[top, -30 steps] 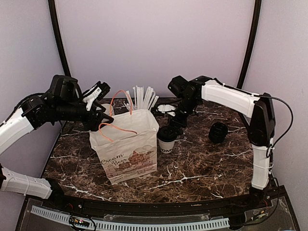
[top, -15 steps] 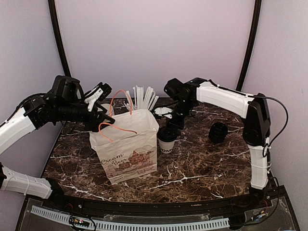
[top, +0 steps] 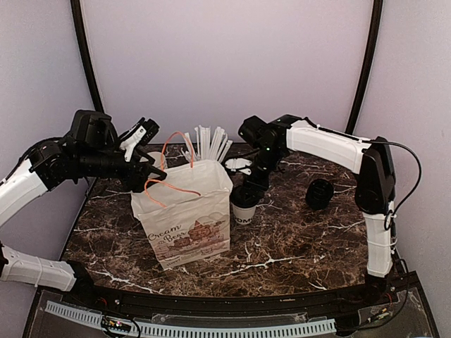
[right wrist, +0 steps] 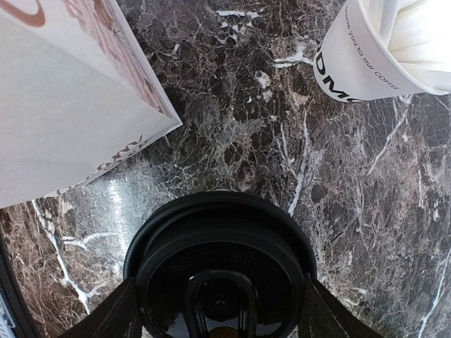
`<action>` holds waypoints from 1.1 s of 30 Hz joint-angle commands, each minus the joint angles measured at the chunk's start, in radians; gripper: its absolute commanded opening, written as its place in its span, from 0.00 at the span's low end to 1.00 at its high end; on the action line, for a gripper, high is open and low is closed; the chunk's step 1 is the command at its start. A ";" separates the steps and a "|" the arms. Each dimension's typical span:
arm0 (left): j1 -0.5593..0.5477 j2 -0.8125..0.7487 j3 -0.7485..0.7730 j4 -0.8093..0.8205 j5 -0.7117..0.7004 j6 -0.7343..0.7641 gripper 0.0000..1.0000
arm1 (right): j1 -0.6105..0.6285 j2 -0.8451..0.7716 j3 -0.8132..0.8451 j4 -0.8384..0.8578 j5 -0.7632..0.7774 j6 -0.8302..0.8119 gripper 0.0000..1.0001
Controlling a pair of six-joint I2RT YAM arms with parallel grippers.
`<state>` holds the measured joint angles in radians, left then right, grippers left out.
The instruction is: Pack the takeout coffee
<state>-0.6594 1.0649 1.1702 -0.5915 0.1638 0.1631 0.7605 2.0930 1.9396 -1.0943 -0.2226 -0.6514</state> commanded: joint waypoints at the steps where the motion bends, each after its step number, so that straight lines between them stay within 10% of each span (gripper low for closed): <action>1: 0.004 -0.054 0.020 0.021 -0.019 -0.031 0.65 | 0.010 -0.021 0.002 -0.036 0.038 0.009 0.63; 13: 0.004 -0.142 0.000 0.007 -0.133 -0.187 0.69 | -0.009 -0.376 -0.144 0.009 0.114 -0.035 0.59; 23: 0.007 -0.188 0.017 -0.337 -0.618 -0.619 0.75 | -0.073 -0.536 -0.173 0.034 0.056 -0.053 0.59; 33: 0.007 -0.239 -0.398 -0.142 -0.440 -0.867 0.69 | -0.095 -0.590 -0.023 0.122 -0.053 0.013 0.58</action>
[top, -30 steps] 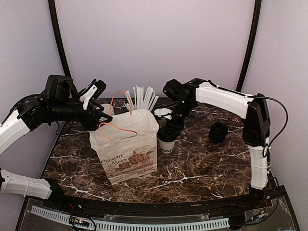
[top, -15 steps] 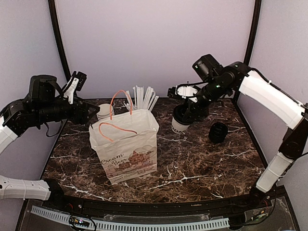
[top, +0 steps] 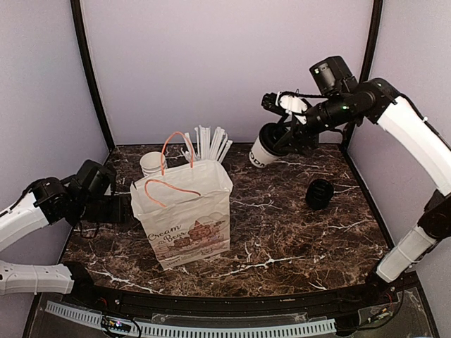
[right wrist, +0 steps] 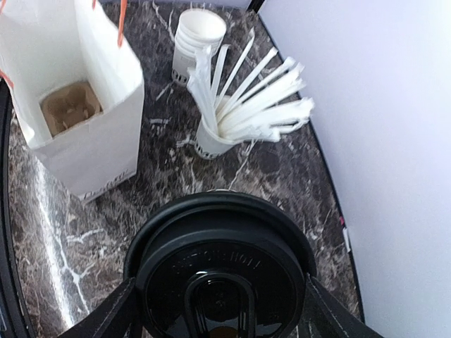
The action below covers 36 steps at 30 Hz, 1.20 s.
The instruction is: Pack the takeout coffee
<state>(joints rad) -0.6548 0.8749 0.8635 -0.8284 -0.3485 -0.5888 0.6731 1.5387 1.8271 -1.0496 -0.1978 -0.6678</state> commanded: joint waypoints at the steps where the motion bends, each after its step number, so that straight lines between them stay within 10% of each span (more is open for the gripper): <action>1: 0.003 -0.056 -0.141 0.161 0.123 -0.121 0.69 | -0.008 -0.029 0.109 0.076 -0.091 0.029 0.58; 22: -0.119 0.452 -0.143 0.737 0.461 -0.063 0.64 | 0.111 0.082 0.432 -0.139 -0.355 -0.082 0.59; 36: -0.114 0.344 0.280 0.384 0.331 0.324 0.65 | 0.120 -0.080 0.324 -0.132 -0.203 -0.081 0.59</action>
<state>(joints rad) -0.7876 1.3075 1.0115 -0.3626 -0.0044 -0.4786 0.7822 1.5173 2.2047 -1.1831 -0.4370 -0.7361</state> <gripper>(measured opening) 0.652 0.706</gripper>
